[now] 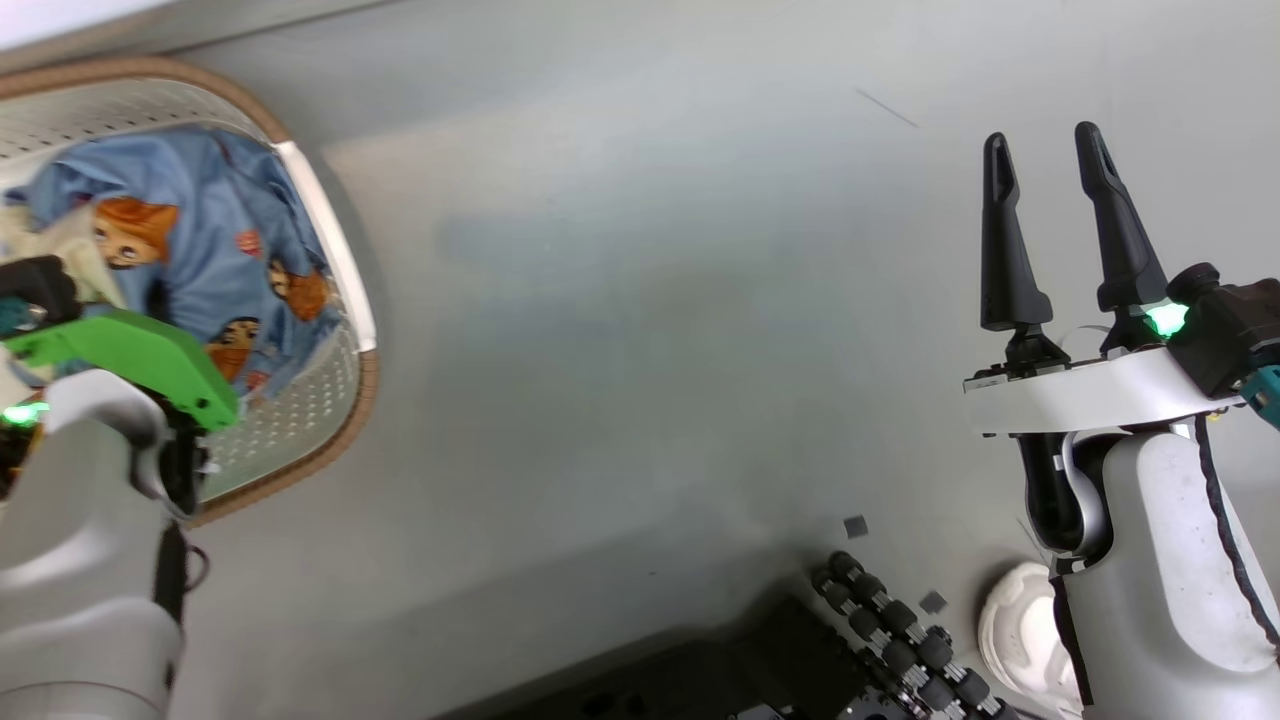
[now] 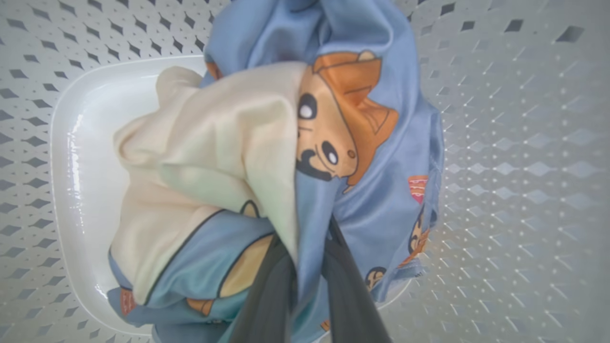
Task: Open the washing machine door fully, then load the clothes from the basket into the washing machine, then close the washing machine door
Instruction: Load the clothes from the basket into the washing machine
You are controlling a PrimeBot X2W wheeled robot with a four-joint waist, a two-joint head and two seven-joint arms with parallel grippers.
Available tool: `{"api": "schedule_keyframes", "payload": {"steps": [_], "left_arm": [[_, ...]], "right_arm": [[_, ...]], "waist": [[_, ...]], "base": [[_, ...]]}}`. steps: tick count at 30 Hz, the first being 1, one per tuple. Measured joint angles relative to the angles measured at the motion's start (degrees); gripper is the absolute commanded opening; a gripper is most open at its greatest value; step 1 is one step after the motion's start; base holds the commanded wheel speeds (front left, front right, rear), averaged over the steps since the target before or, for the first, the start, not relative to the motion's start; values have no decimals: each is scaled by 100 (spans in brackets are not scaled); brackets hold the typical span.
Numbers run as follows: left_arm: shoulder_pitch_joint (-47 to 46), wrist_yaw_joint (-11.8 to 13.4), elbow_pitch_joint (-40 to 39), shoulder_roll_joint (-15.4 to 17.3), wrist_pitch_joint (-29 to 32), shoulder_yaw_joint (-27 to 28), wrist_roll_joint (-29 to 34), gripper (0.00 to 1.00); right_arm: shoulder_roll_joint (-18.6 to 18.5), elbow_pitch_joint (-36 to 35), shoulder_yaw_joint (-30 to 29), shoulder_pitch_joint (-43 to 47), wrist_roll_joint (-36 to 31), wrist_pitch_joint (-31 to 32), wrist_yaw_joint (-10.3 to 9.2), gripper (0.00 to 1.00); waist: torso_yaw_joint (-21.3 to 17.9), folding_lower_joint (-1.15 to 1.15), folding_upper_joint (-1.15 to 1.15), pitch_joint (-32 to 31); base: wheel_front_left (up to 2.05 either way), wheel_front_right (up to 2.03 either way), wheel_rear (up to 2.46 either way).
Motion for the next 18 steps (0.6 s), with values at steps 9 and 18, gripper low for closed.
{"api": "schedule_keyframes", "payload": {"steps": [9, 18], "left_arm": [[322, -48, 53, -411, -578, -144, -99, 0], [666, -92, 46, -778, -974, -301, -100, 0]], "right_arm": [[-170, 99, -207, 38, -131, 0, 0, 100], [-289, 179, -364, 313, -178, 0, 0, 100]], "waist": [[402, -1, 0, -601], [809, -1, 0, -1305]], "base": [[0, 0, 0], [0, 0, 0]]}}
